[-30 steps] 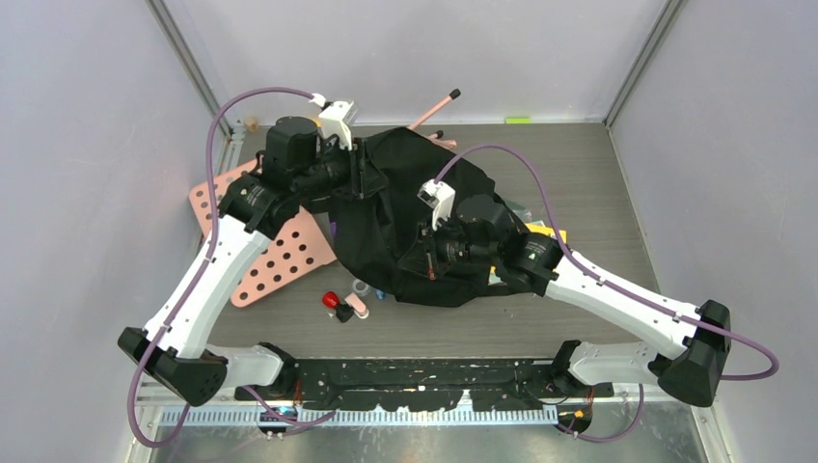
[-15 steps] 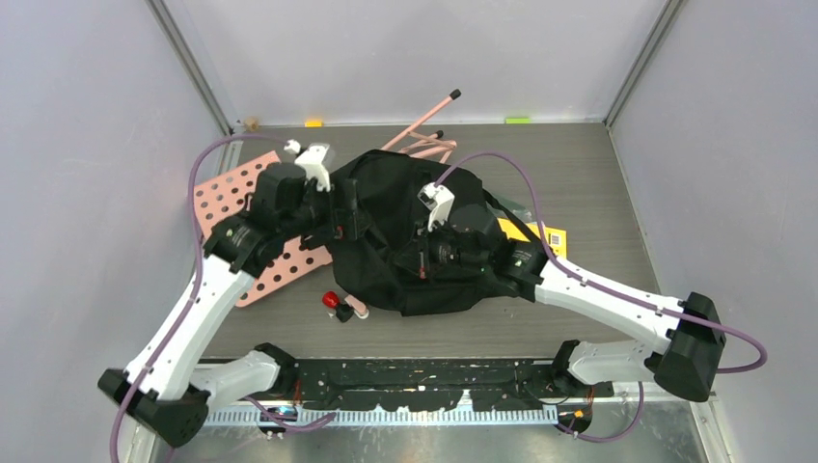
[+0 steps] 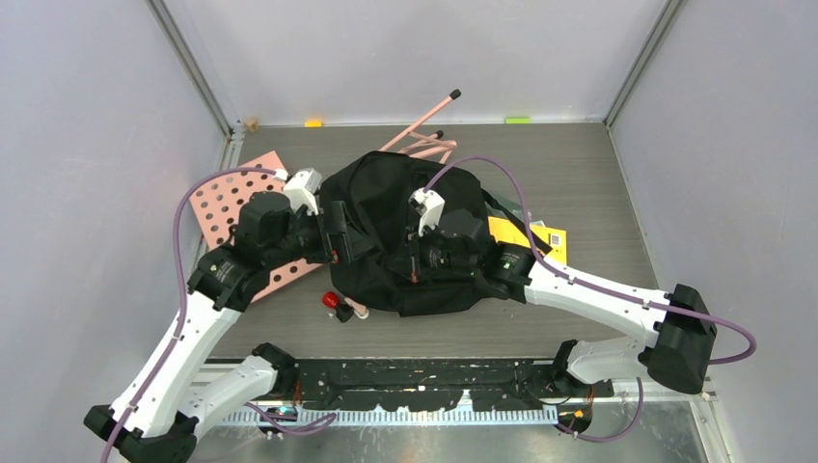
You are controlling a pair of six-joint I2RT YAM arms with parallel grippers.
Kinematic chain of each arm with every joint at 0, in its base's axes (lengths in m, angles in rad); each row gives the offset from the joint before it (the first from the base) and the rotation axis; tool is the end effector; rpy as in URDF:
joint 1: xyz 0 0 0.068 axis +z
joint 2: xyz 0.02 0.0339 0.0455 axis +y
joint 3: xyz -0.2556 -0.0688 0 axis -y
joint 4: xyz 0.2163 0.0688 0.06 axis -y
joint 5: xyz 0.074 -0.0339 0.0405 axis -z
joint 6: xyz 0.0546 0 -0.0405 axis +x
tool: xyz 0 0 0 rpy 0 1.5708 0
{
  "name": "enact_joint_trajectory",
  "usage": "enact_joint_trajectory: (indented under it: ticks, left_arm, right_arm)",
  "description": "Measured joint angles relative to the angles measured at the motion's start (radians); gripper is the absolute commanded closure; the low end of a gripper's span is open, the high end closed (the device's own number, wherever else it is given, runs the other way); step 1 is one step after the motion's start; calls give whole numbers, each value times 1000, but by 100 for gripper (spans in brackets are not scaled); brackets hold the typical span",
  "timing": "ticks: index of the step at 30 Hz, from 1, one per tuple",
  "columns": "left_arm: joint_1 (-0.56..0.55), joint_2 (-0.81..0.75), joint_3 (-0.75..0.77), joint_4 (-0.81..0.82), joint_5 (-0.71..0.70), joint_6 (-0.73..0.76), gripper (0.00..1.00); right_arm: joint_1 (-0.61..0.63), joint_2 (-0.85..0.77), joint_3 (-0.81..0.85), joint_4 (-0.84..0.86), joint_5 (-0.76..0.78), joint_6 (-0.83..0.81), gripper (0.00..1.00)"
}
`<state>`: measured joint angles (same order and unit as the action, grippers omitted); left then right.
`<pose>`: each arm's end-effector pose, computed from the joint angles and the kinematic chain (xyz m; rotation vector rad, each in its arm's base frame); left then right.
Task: Pack the student bag
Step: Unzip the student bag at the center of the board.
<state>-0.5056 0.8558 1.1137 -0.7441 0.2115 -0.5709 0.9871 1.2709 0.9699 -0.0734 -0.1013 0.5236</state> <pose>0.1335 -0.0870 0.3602 0.0676 2.1638 -0.8642 0.1543 0.2436 0.3039 -0.5547 2.0336 1.0620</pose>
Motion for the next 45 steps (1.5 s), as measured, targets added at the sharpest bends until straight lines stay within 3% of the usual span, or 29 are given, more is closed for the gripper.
enact_joint_trajectory:
  ticks: [3, 10, 19, 32, 45]
  left_arm:
    - [-15, 0, -37, 13, 15, -34, 24]
    - [-90, 10, -91, 50, 24, -93, 43]
    - [-124, 47, -92, 64, -29, -105, 100]
    - [-133, 48, -72, 16, -106, -43, 100]
    - [-143, 56, 28, -106, -211, 56, 100]
  right_arm:
    - [6, 0, 0, 1, 11, 0, 100]
    - [14, 0, 0, 0, 24, -1, 100]
    - [32, 0, 0, -20, 59, -13, 100]
    - [145, -72, -8, -191, 213, -24, 100]
    - [176, -87, -93, -173, 281, 53, 100]
